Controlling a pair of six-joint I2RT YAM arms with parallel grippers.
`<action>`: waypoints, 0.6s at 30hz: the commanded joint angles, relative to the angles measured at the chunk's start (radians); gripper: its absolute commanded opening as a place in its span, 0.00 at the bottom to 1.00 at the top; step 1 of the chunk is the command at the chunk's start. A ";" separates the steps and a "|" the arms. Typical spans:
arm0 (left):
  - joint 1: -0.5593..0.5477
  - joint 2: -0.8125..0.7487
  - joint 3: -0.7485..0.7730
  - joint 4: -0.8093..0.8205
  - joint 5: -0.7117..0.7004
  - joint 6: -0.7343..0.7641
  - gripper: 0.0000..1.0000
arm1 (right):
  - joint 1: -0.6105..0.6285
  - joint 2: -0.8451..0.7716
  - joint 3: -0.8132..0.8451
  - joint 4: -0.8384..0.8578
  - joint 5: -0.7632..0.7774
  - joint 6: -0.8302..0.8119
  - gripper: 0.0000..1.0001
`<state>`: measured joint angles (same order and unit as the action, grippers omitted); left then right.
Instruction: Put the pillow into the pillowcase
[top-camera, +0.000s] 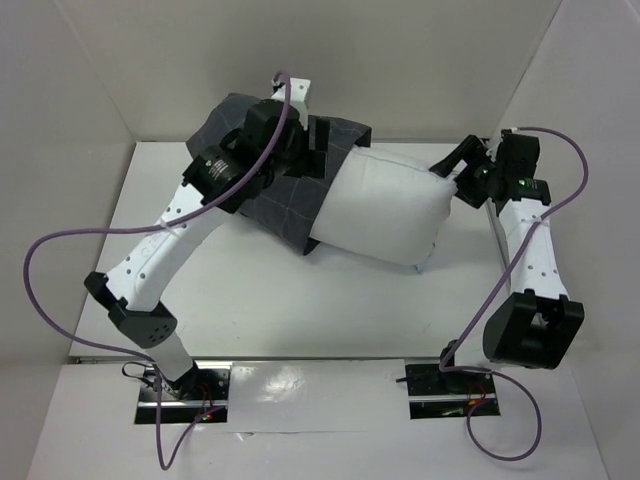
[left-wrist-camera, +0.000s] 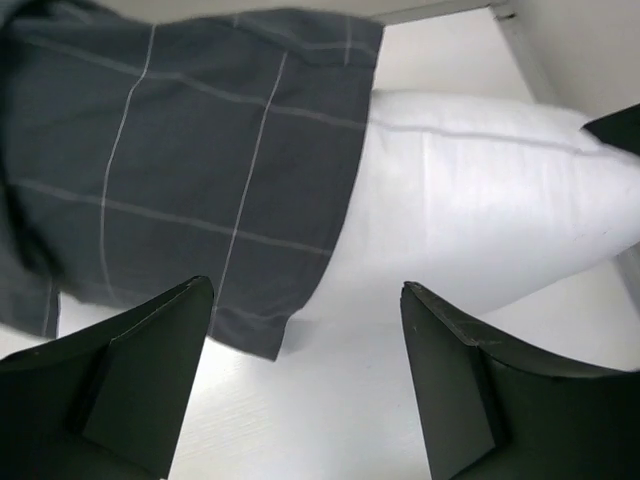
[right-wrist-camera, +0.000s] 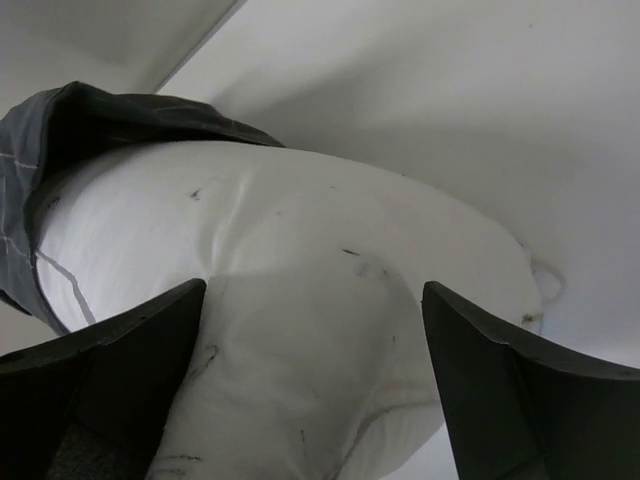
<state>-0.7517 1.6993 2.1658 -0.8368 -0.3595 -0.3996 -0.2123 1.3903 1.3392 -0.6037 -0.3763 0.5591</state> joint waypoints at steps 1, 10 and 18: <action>-0.006 -0.001 -0.107 0.004 -0.048 -0.039 0.88 | 0.013 0.036 0.041 0.076 -0.055 -0.025 0.95; -0.095 0.062 -0.345 0.004 -0.274 -0.126 0.91 | 0.013 0.006 0.031 0.088 0.073 -0.045 0.99; -0.147 0.131 -0.468 0.004 -0.403 -0.218 0.97 | 0.004 0.067 0.119 0.088 0.062 -0.045 1.00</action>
<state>-0.8974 1.8156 1.7164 -0.8444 -0.6598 -0.5522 -0.2012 1.4467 1.3834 -0.5503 -0.3244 0.5365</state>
